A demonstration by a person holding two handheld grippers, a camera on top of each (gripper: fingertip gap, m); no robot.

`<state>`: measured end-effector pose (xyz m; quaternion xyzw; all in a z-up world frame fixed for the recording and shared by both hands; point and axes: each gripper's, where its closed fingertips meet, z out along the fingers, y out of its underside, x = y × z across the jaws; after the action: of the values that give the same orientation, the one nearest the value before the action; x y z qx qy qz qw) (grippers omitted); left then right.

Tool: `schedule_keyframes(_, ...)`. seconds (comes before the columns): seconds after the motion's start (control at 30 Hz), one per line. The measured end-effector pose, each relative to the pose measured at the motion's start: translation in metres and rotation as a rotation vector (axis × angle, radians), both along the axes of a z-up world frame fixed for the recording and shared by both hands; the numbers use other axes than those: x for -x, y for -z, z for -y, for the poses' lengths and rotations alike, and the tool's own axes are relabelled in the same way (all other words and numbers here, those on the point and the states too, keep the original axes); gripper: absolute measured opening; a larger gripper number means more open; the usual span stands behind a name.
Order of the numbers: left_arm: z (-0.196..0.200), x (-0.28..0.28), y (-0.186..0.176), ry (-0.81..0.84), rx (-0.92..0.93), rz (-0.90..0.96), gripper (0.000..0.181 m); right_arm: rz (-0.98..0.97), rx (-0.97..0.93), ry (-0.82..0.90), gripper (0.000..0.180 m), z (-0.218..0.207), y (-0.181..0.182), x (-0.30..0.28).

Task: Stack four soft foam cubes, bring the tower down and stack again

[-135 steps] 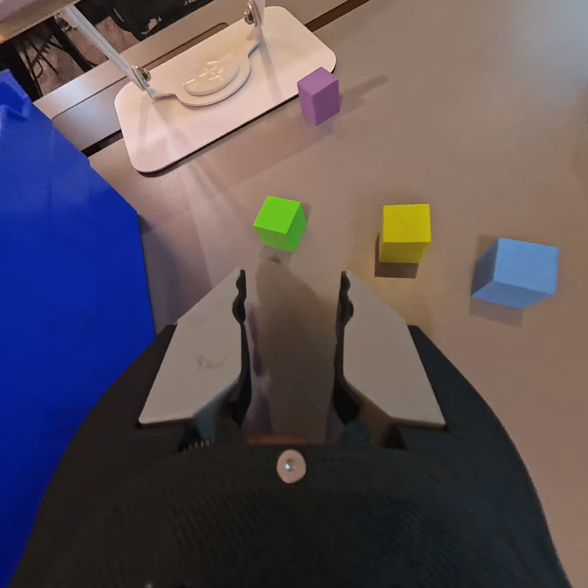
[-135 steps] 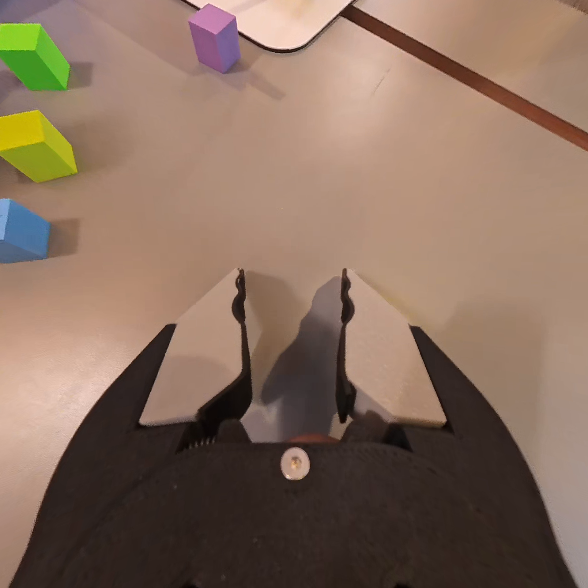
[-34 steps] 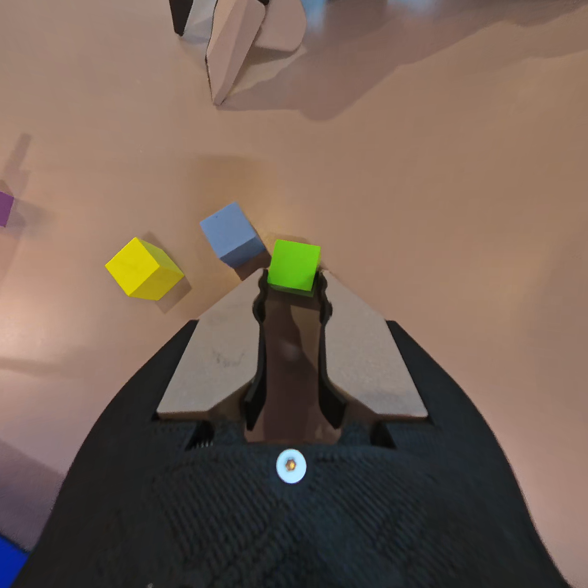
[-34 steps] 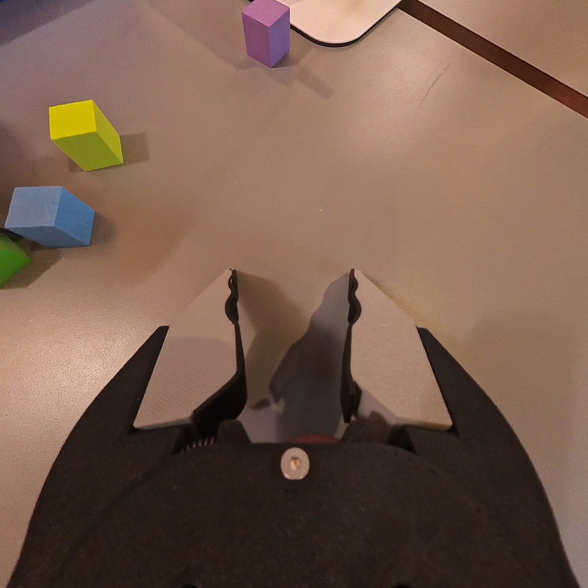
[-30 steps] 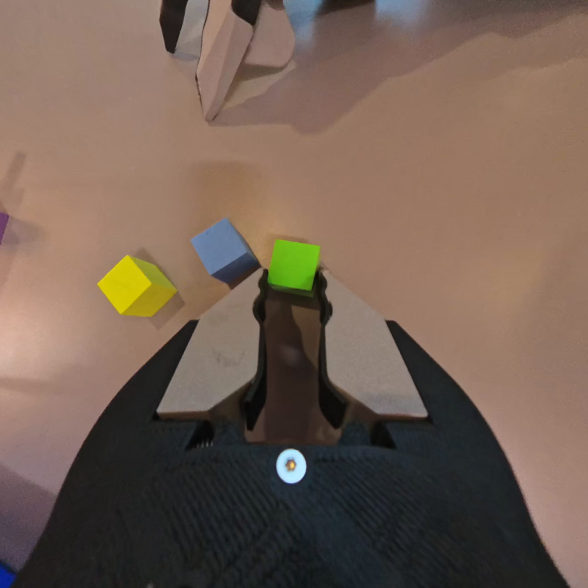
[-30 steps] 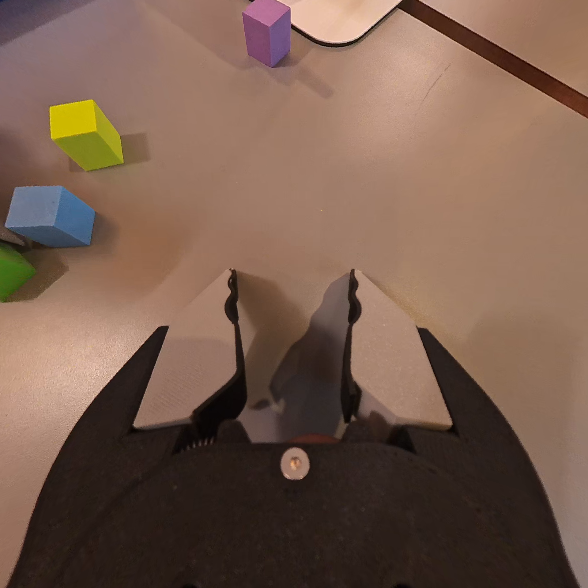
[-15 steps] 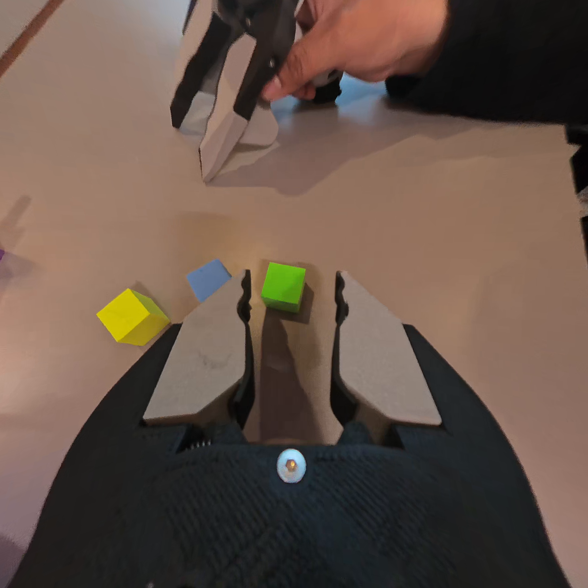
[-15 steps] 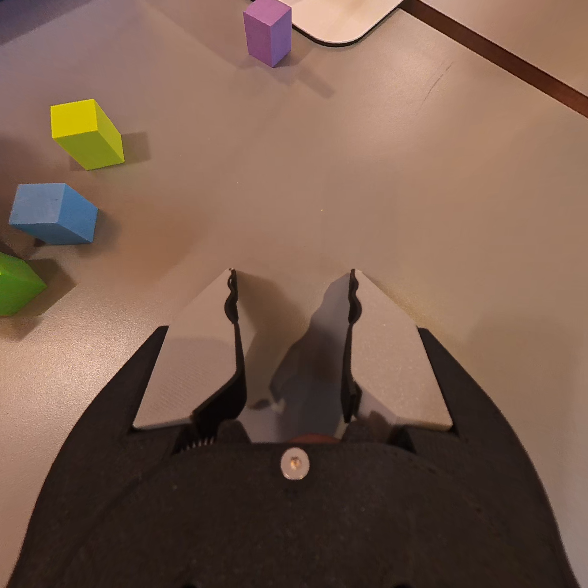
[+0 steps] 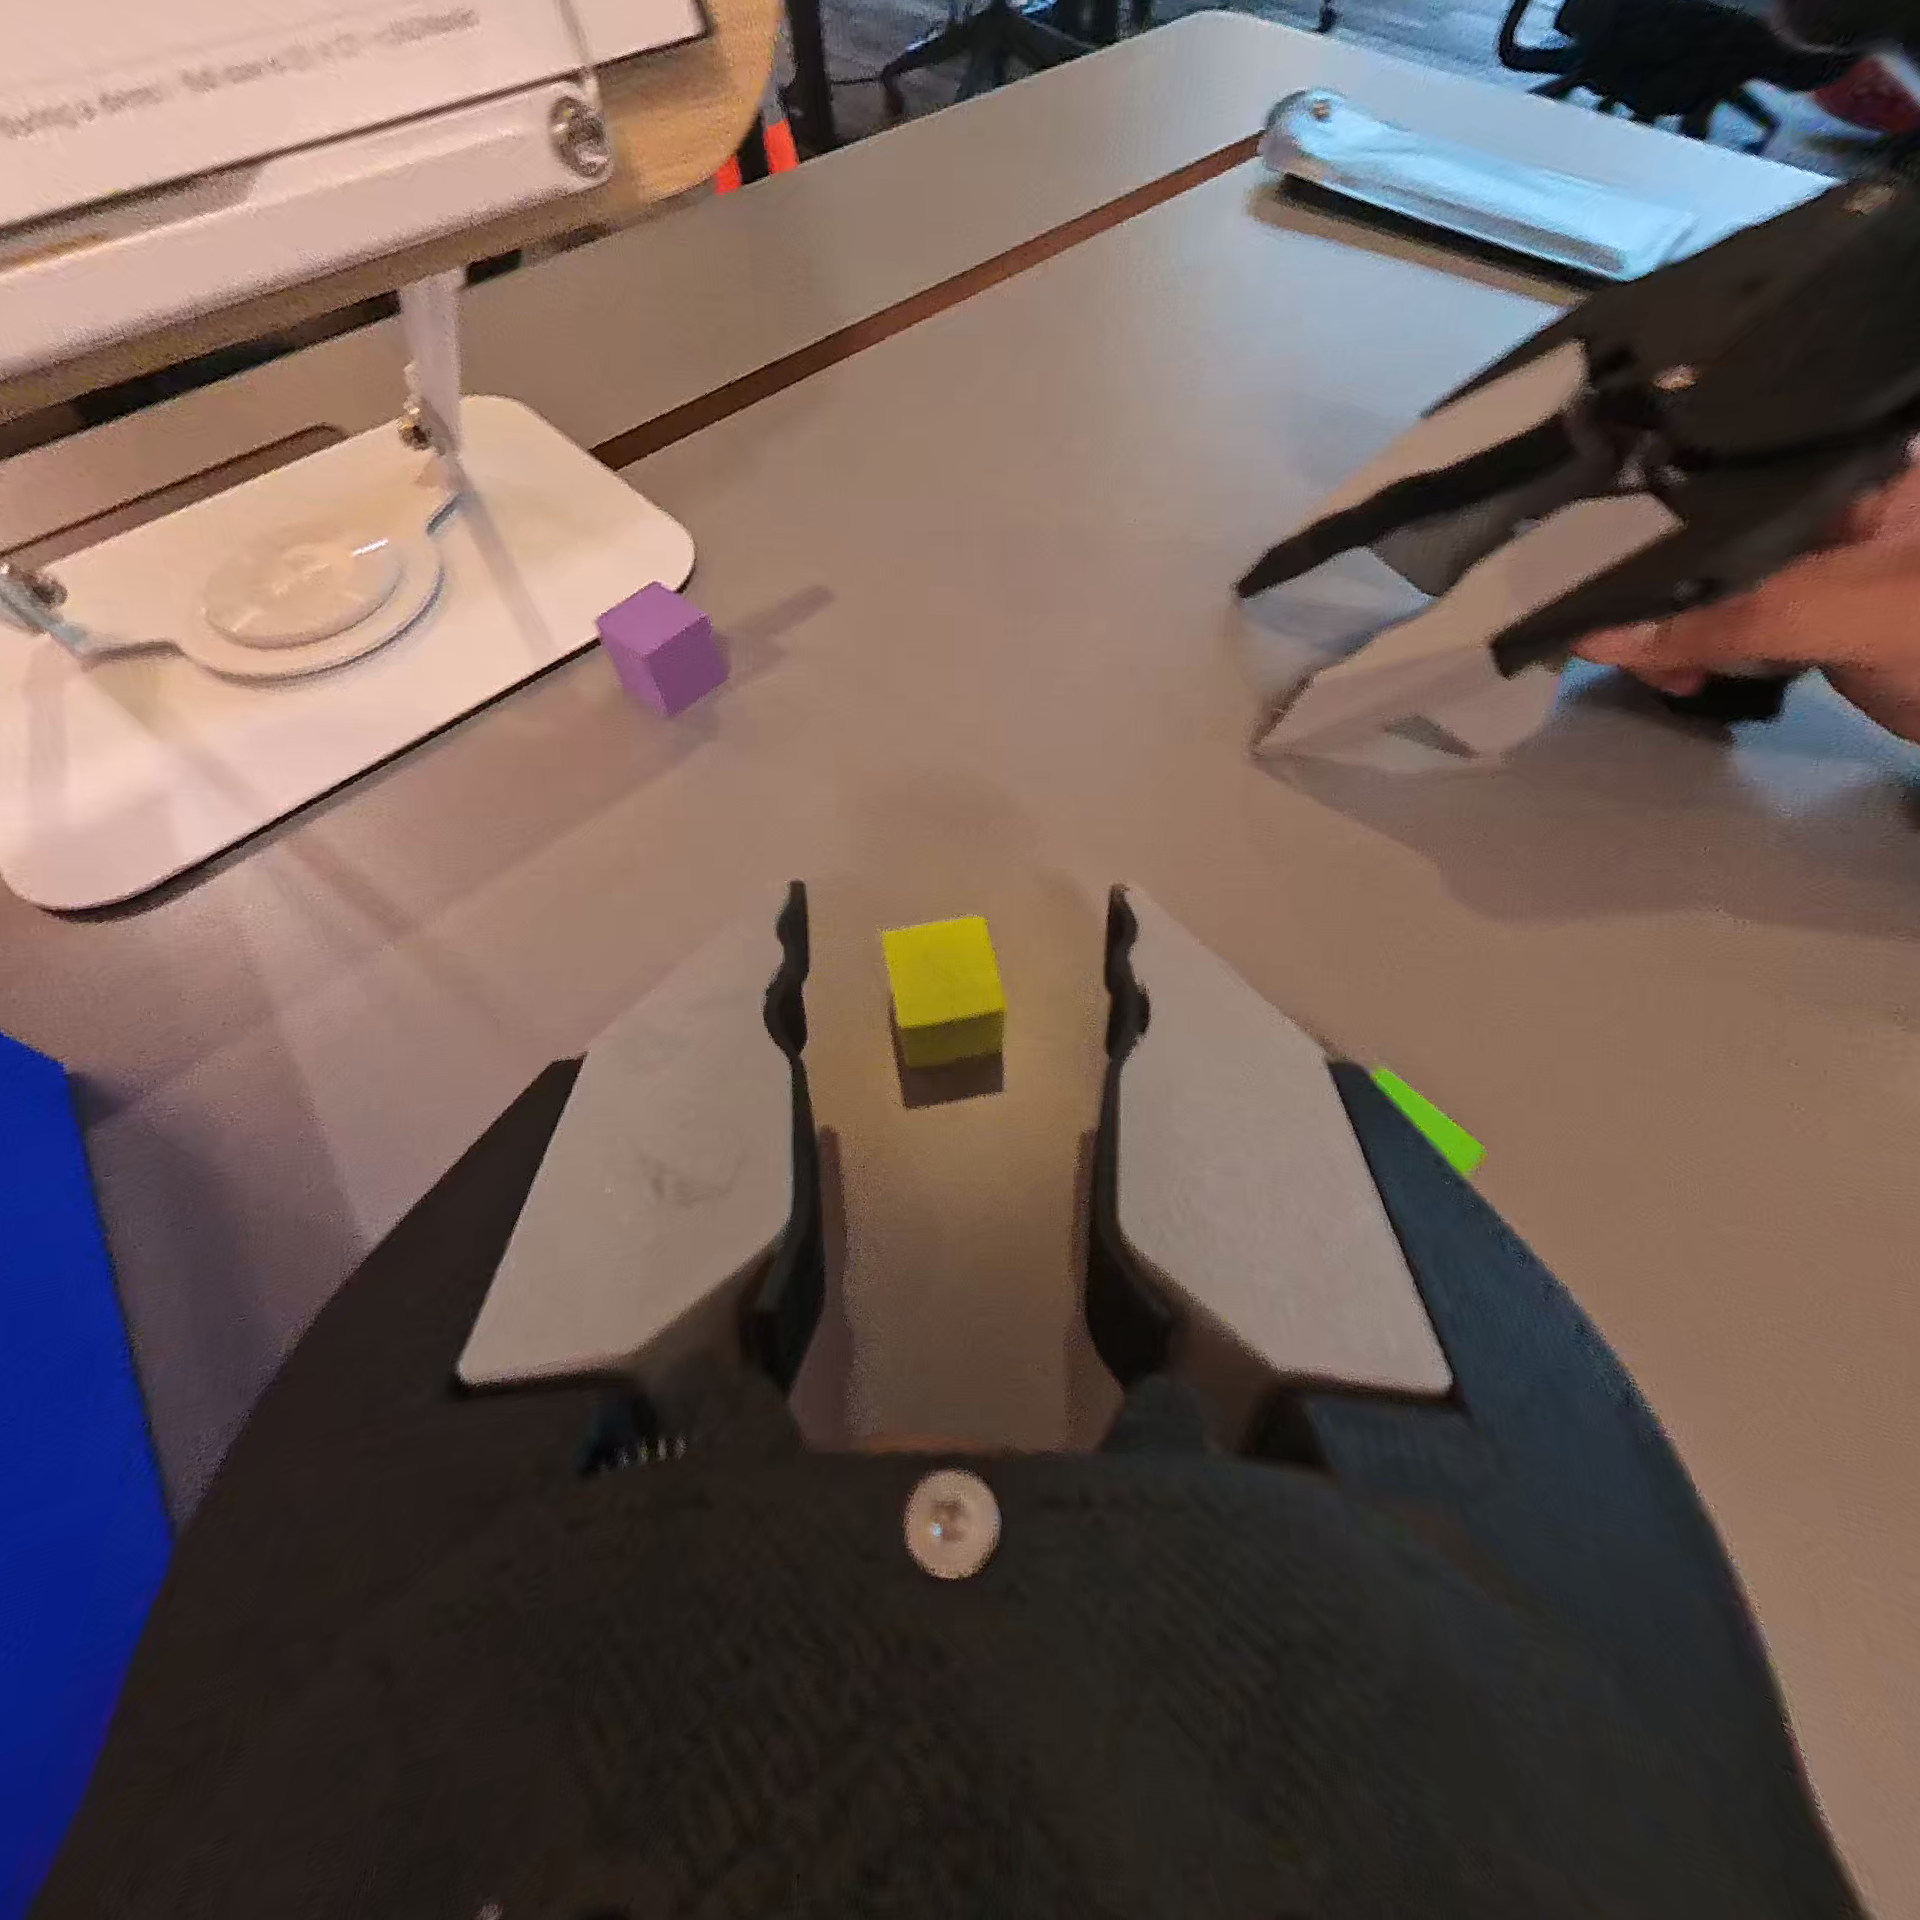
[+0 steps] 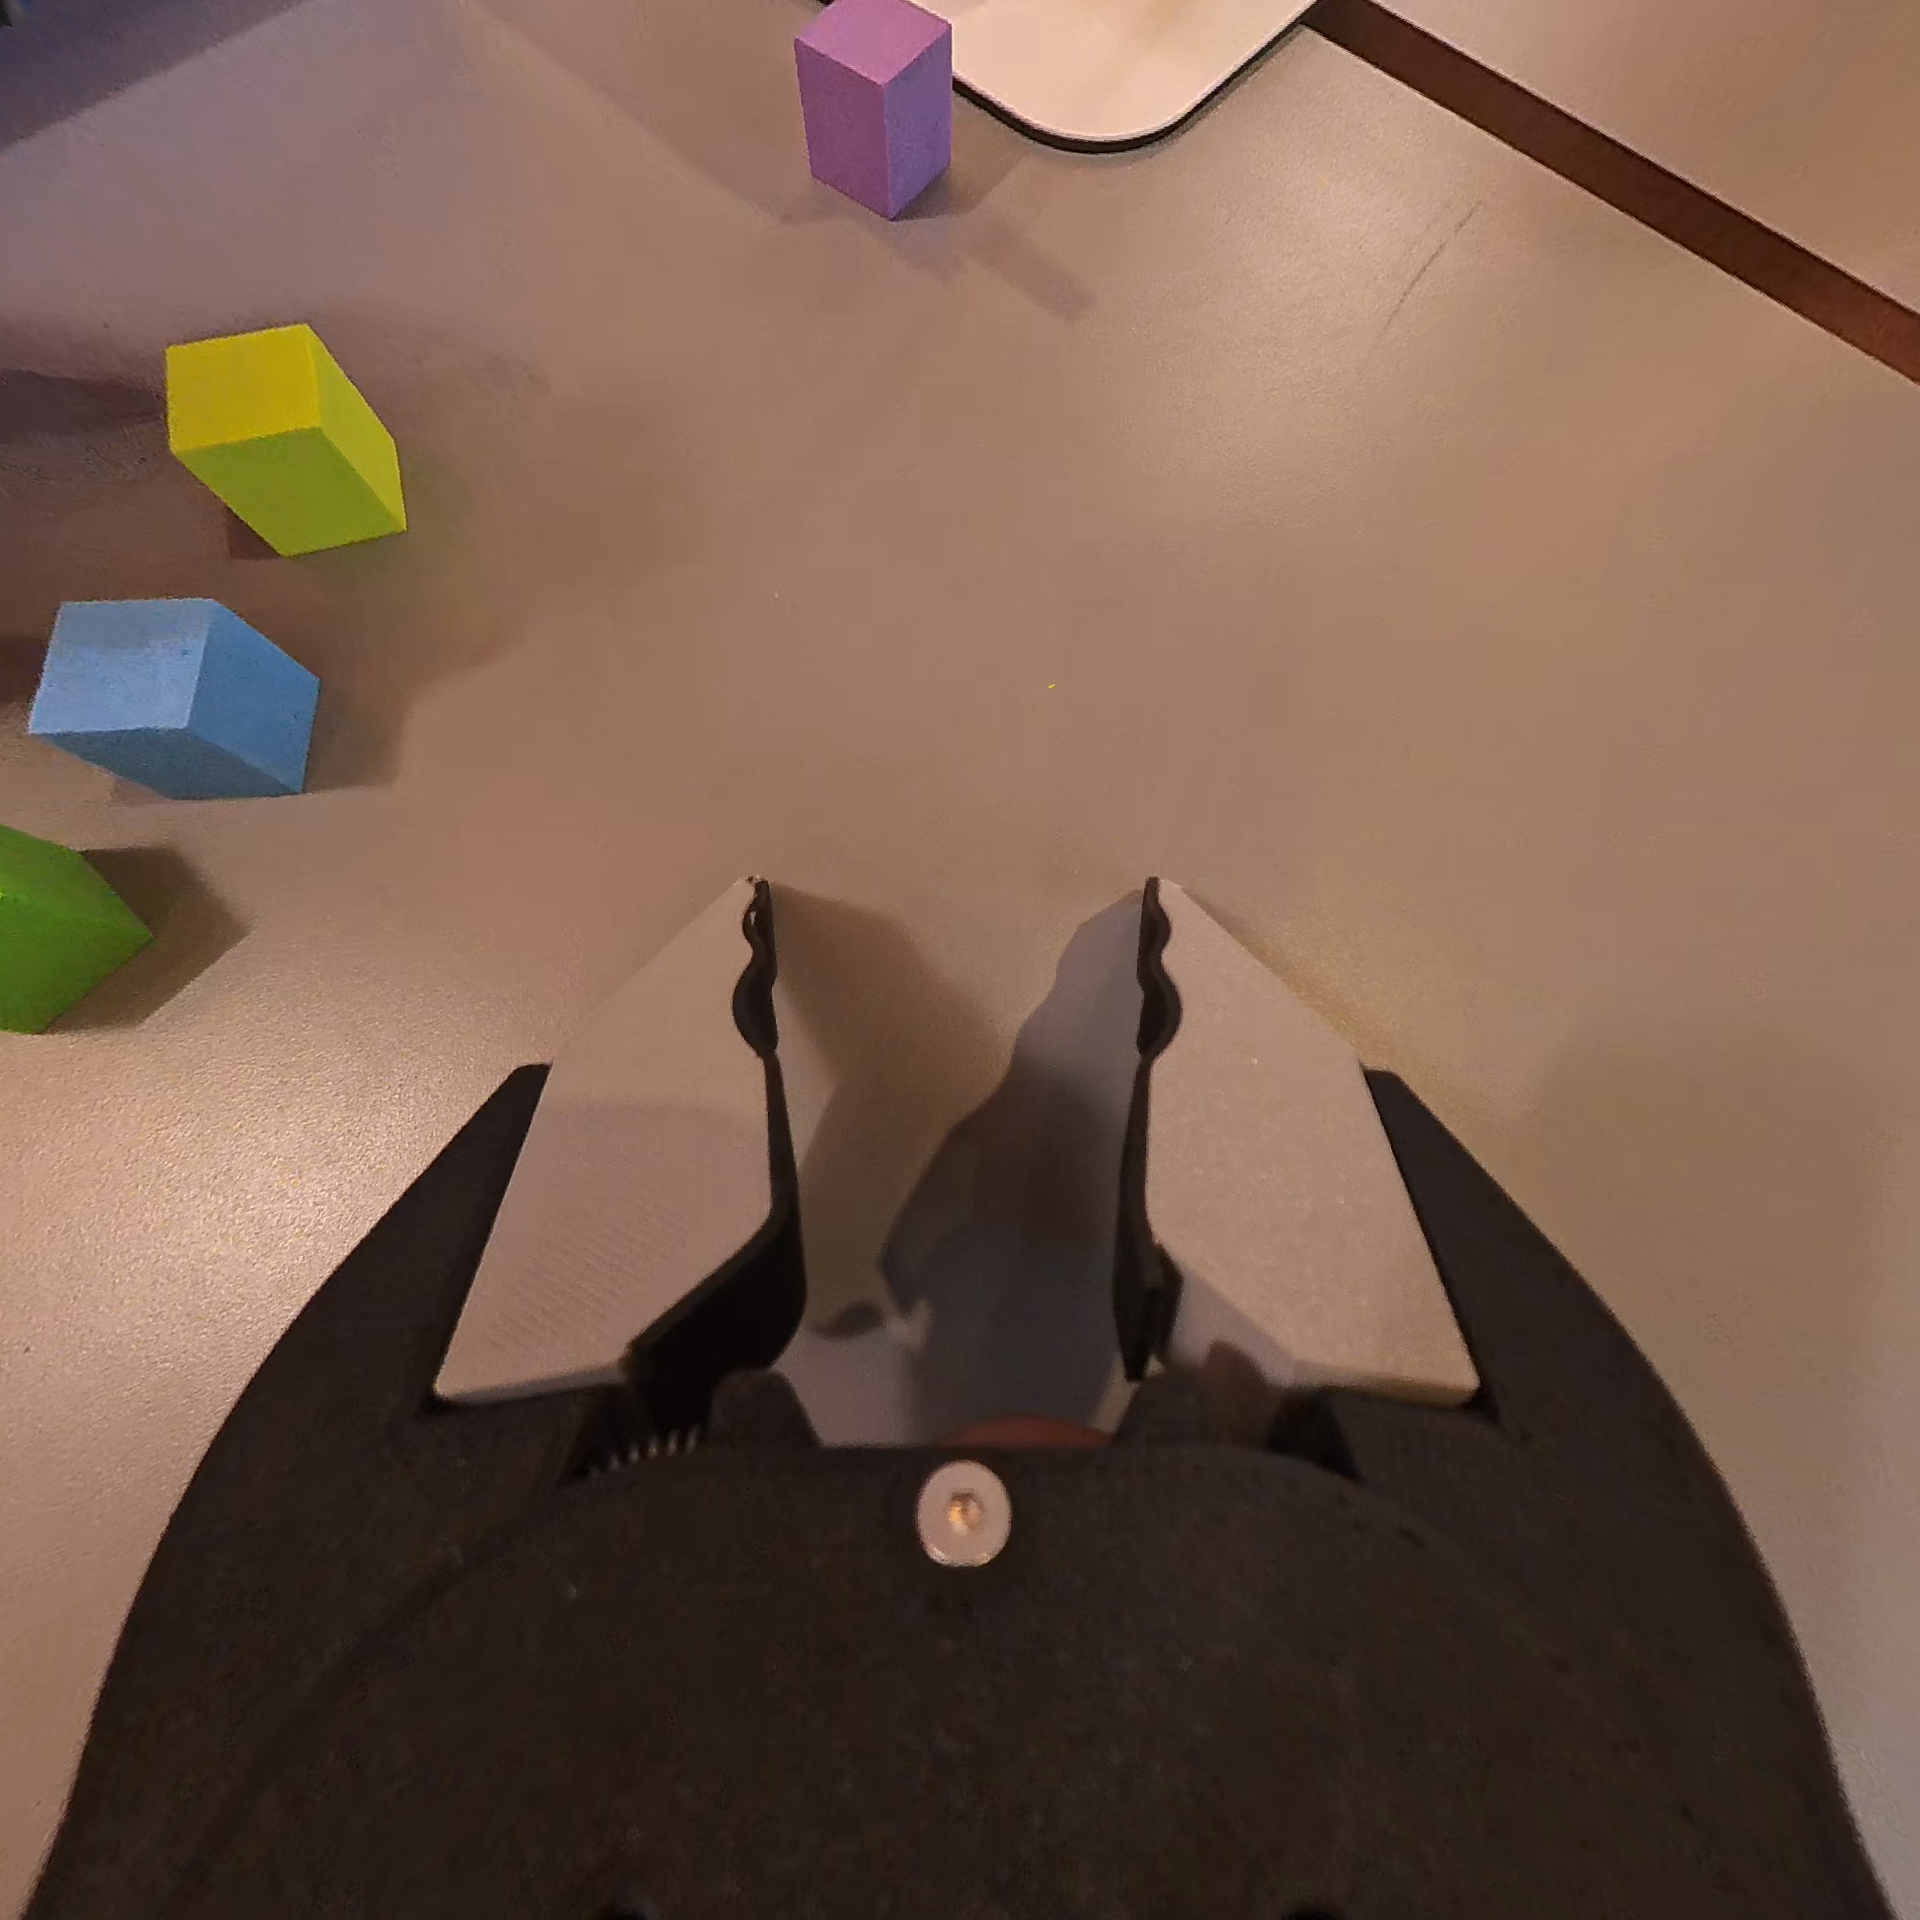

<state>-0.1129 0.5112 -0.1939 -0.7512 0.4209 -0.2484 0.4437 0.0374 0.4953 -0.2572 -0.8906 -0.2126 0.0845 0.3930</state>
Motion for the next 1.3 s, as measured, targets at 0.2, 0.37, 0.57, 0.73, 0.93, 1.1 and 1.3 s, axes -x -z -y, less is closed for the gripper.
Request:
schedule_keyframes(0.2,-0.068,-0.012,0.005,-0.219,-0.022,-0.111,0.066,0.0,0.0,0.002,0.068,-0.001,0.0,0.0)
schedule_keyframes(0.37,-0.107,-0.028,0.028,-0.331,0.047,-0.227,0.073,-0.002,0.001,0.007,0.068,-0.002,0.0,-0.001)
schedule_keyframes(0.57,-0.134,-0.035,0.051,-0.402,0.114,-0.295,0.067,0.002,-0.001,0.01,0.068,-0.003,0.0,-0.002)
schedule_keyframes(0.73,-0.139,-0.044,0.054,-0.43,0.164,-0.244,0.07,0.0,0.001,0.01,0.069,-0.003,0.0,-0.002)
schedule_keyframes(0.93,-0.148,-0.05,0.06,-0.478,0.23,-0.25,0.071,0.0,0.0,0.001,0.068,-0.002,0.0,0.0)
schedule_keyframes(1.1,-0.15,-0.046,0.06,-0.466,0.168,-0.271,0.027,0.0,0.001,-0.003,0.069,-0.002,0.0,0.0)
schedule_keyframes(1.3,-0.123,-0.046,0.048,-0.3,0.161,-0.23,0.026,0.0,0.001,-0.009,0.069,-0.001,0.0,0.001)
